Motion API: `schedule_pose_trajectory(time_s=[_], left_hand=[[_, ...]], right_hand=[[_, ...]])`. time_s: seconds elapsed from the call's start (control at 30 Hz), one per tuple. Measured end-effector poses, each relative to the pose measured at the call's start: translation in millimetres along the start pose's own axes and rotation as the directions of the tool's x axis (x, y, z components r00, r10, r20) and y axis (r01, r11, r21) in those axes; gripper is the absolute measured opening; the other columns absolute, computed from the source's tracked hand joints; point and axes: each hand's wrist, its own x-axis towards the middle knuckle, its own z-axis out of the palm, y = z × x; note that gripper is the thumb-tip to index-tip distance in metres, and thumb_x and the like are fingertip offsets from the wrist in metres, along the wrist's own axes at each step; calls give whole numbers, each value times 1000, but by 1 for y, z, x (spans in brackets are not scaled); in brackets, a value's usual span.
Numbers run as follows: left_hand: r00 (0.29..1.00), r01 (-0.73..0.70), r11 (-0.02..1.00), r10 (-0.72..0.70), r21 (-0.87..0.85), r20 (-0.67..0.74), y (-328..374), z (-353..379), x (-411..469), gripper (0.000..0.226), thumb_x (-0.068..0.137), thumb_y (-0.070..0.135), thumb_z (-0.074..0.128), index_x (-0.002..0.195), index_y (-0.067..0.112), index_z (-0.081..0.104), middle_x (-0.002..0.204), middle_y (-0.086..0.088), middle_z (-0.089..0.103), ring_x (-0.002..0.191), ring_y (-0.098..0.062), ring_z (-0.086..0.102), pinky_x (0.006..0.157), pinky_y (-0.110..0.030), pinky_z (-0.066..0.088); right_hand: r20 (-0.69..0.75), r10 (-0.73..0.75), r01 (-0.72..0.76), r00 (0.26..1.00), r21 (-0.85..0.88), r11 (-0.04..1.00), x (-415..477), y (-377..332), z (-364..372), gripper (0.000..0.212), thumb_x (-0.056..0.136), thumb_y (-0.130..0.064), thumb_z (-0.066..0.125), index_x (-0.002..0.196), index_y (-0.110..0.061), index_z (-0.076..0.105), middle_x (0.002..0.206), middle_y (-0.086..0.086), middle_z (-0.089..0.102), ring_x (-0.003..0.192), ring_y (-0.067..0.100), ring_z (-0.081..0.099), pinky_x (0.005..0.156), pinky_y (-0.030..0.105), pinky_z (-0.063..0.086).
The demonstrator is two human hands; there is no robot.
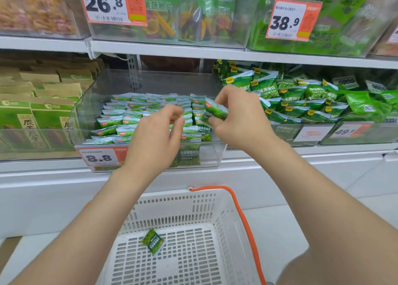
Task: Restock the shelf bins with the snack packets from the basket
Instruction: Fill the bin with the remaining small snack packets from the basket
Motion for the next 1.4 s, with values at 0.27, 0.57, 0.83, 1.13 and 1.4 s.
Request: schedule_pose_trajectory(time_s=[0.27,0.57,0.83,1.13,1.4], left_hand=[[966,-142,912,42,386,256,-17,5,10,31,102,41,41,98,31,71,95,11,74,93,-18,67,101,-42,40],[926,-159,909,2,385,378,-29,9,8,54,107,44,17,102,31,69,120,14,68,117,-17,62,113,-44,34],[926,-196,908,48,371,374,-33,9,7,58,107,47,16,108,29,71,132,10,68,125,-20,59,107,-41,43],[927,-271,911,161,310,338,-38,7,8,55,107,51,23,114,28,72,136,9,66,126,-23,60,104,-42,45],[821,-401,858,492,322,-289,-24,22,-45,8,91,8,67,85,8,74,75,-7,60,67,-29,58,56,-39,44]], right_hand=[[210,-213,293,954,-512,807,31,-13,27,34,92,-2,67,121,-15,55,88,6,46,104,37,61,73,37,33],[392,27,289,920,-721,630,55,-20,58,13,97,-12,57,98,-22,49,120,4,63,129,33,46,113,48,23],[371,8,204,929,-529,824,60,-21,69,33,91,9,63,120,-7,58,121,17,56,116,42,62,76,43,43],[155,-100,154,983,-396,905,29,-30,21,20,88,5,57,102,-9,51,90,10,48,89,39,54,67,40,39],[391,-146,254,909,-239,937,-46,-35,15,12,89,-28,55,94,-19,60,82,2,52,82,35,57,67,35,48]])
